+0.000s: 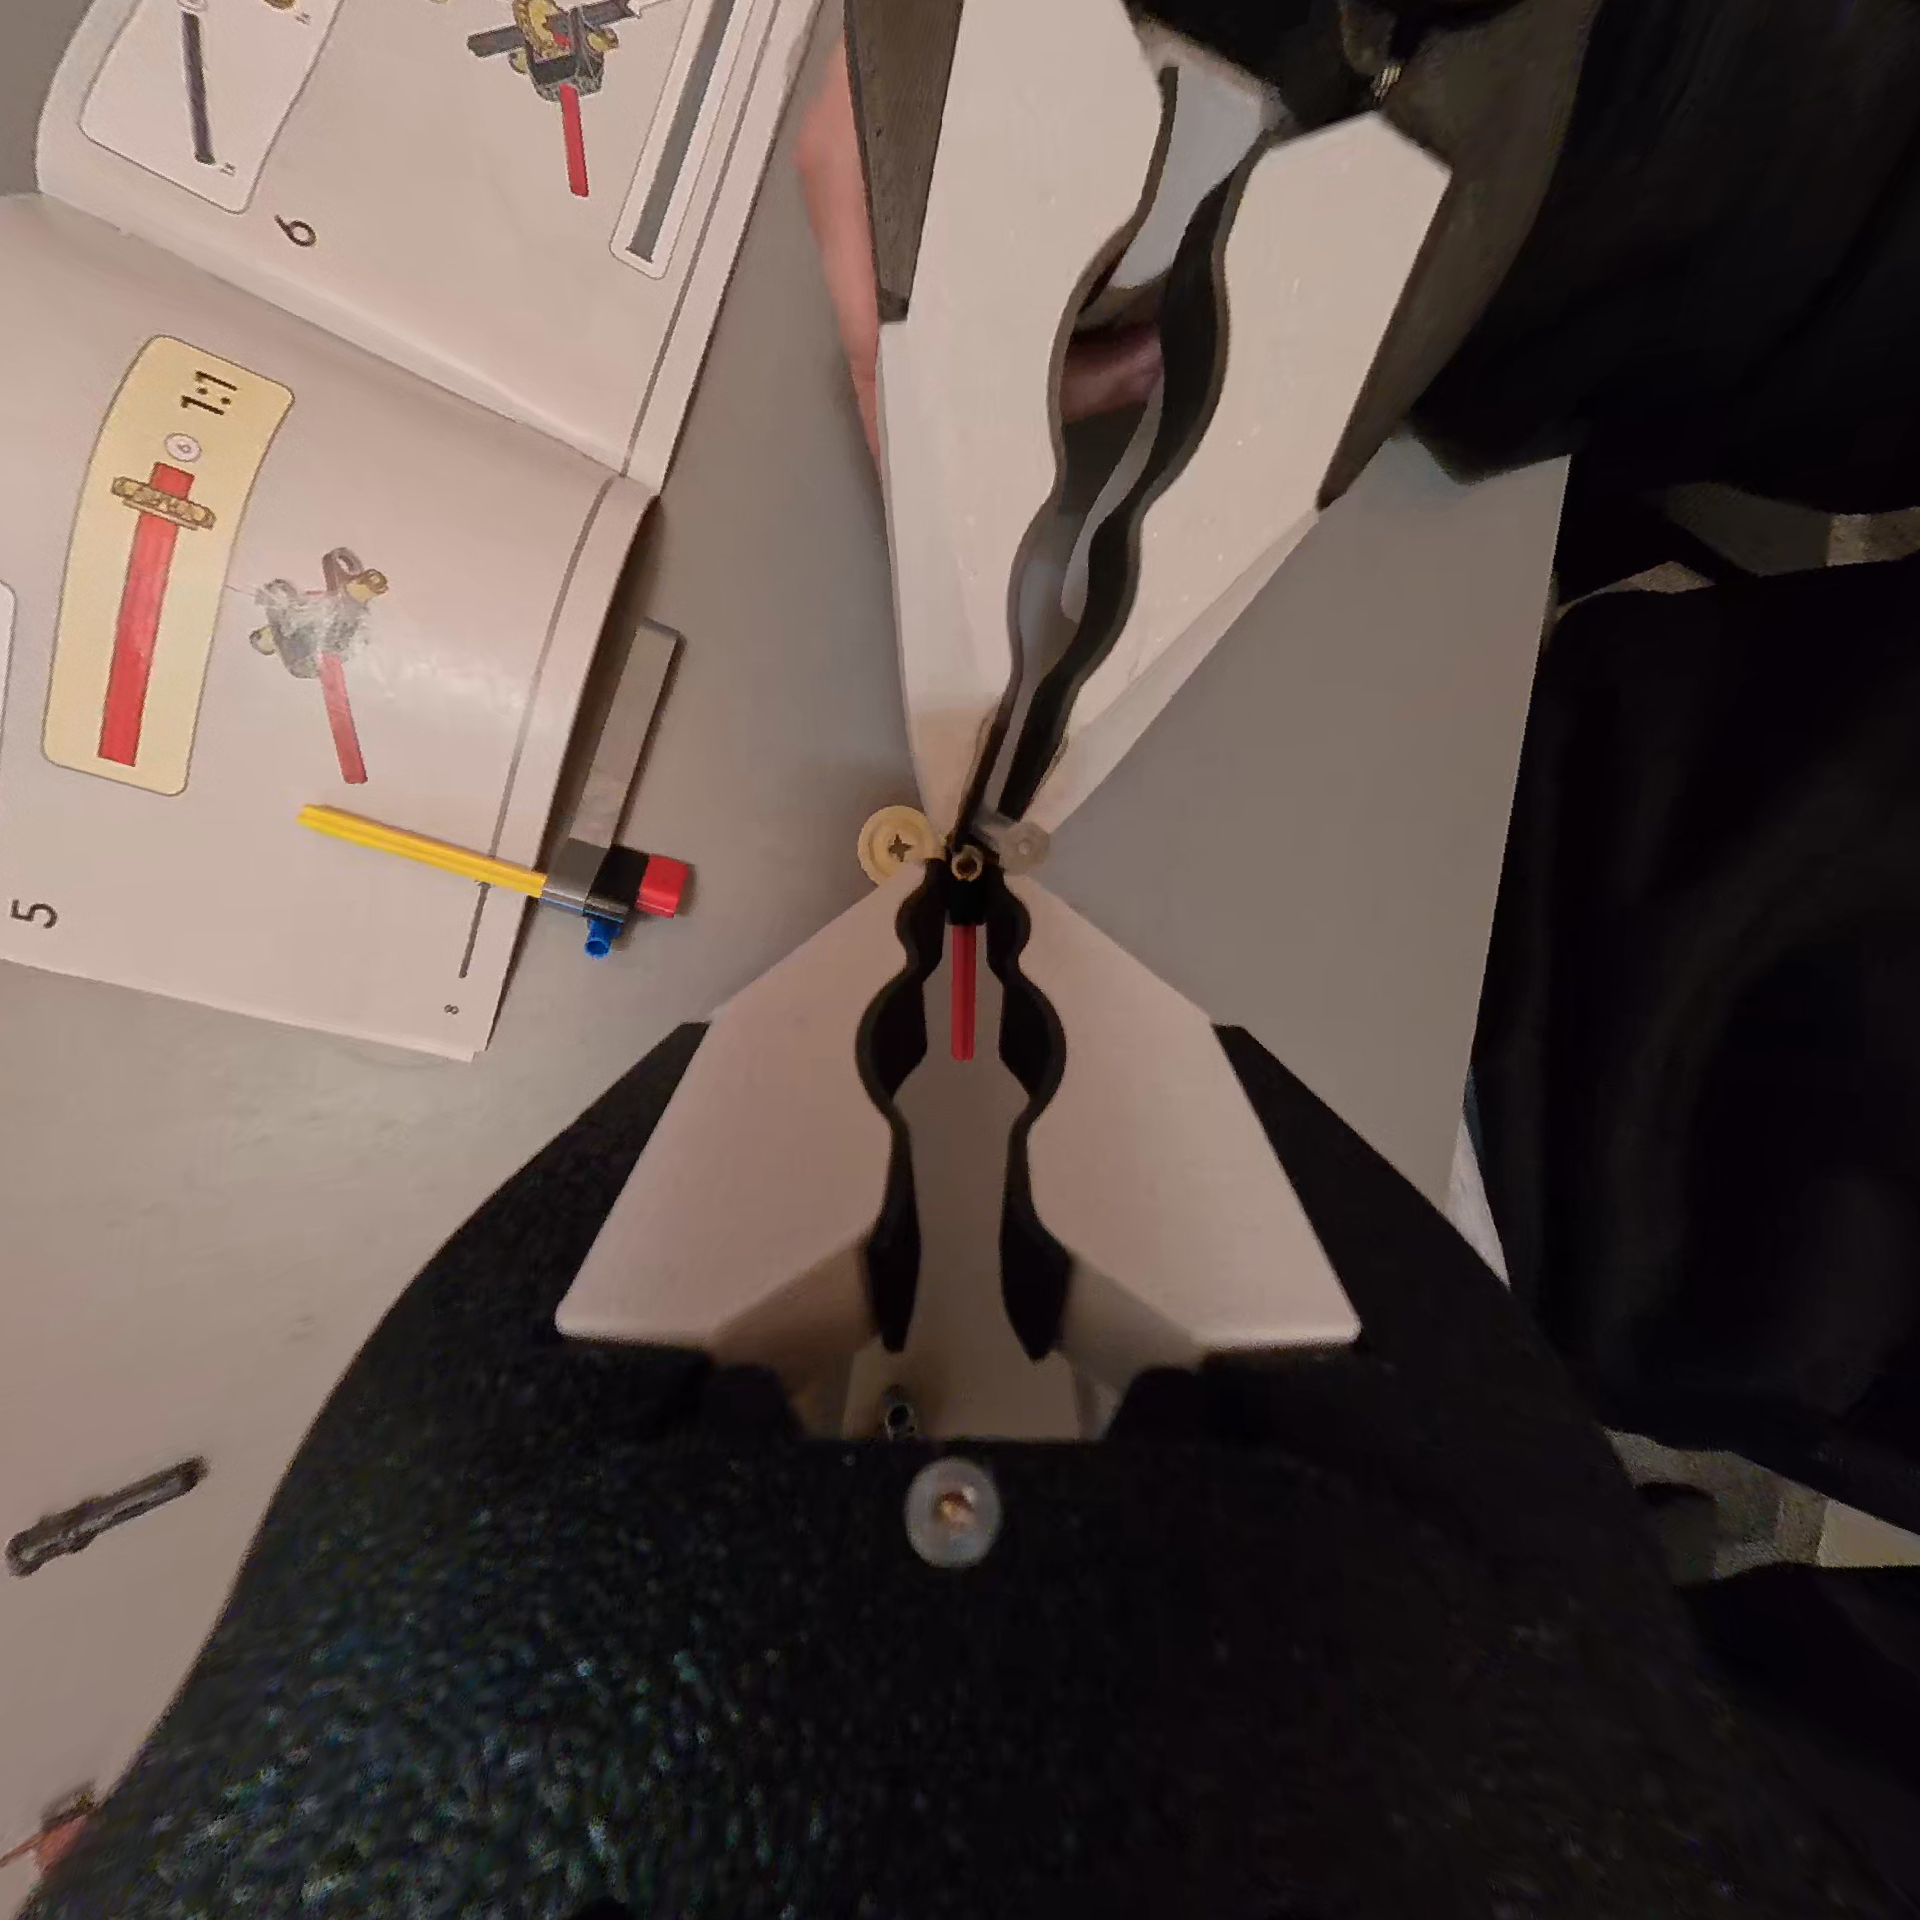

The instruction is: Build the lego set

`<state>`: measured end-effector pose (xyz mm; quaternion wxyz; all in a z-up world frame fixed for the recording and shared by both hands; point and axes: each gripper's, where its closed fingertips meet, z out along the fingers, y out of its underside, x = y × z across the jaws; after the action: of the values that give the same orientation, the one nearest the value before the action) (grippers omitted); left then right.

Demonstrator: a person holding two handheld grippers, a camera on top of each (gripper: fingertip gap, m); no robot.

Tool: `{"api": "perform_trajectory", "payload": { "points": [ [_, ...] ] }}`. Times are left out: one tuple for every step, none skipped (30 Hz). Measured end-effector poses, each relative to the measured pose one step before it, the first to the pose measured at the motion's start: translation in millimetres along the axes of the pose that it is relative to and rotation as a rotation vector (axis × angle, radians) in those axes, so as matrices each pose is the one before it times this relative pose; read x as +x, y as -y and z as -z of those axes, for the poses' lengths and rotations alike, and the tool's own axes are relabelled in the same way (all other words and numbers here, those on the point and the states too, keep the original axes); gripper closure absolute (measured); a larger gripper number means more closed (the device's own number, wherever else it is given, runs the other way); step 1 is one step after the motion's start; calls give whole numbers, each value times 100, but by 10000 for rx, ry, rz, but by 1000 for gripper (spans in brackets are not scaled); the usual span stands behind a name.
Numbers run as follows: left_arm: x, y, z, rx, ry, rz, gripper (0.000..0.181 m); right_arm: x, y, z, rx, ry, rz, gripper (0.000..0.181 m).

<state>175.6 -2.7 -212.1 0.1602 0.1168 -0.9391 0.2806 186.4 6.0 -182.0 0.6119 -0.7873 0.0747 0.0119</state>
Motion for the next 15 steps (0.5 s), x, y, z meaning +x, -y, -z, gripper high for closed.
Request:
{"api": "perform_trajectory", "payload": {
  "points": [
    [86, -132, -227, -105, -40, -39, 176, -94, 550, 41, 335, 71, -139, 179],
    [-9, -171, -226, -140, 27, -65, 176, 28, 468, 68, 242, 18, -187, 179],
    [-172, -40, -82, -57, 148, -74, 176, 191, -283, 104, -258, -100, 14, 179],
    [-157, 83, 58, 35, 133, -33, 176, 75, -450, 111, -300, -66, 277, 179],
    [62, 167, 52, 97, -45, 6, 176, -10, 206, 144, 188, 6, -31, 179],
    [158, 211, -15, 129, -130, 21, 176, -28, 126, 55, 125, 73, -183, 179],
    [-27, 28, -73, 8, -31, 39, 176, 26, -73, -14, -21, 23, -39, 179],
    [-93, -115, -99, -83, 26, 22, 176, -17, -204, -64, -130, -8, 130, 179],
    [-18, -71, -69, -47, -1, -4, 176, -49, -101, -84, -69, -17, 68, 179],
    [-22, 54, 14, 39, 22, -17, 176, 34, 20, -67, 17, -35, -60, 179],
    [-46, 120, 103, 88, 46, -15, 176, 47, 136, -3, 129, -16, -57, 179],
    [-33, 131, 150, 102, 40, -6, 176, 129, 245, 58, 216, -27, -96, 179],
    [-4, 128, 116, 105, 21, -2, 176, 237, 311, 118, 263, -78, -165, 179],
    [78, 95, 80, 82, -29, 3, 176, 97, 265, 100, 218, 14, -159, 180],
    [83, 38, 40, 48, -24, -1, 176, -51, 188, 53, 152, 98, -128, 180]
  ]
}}
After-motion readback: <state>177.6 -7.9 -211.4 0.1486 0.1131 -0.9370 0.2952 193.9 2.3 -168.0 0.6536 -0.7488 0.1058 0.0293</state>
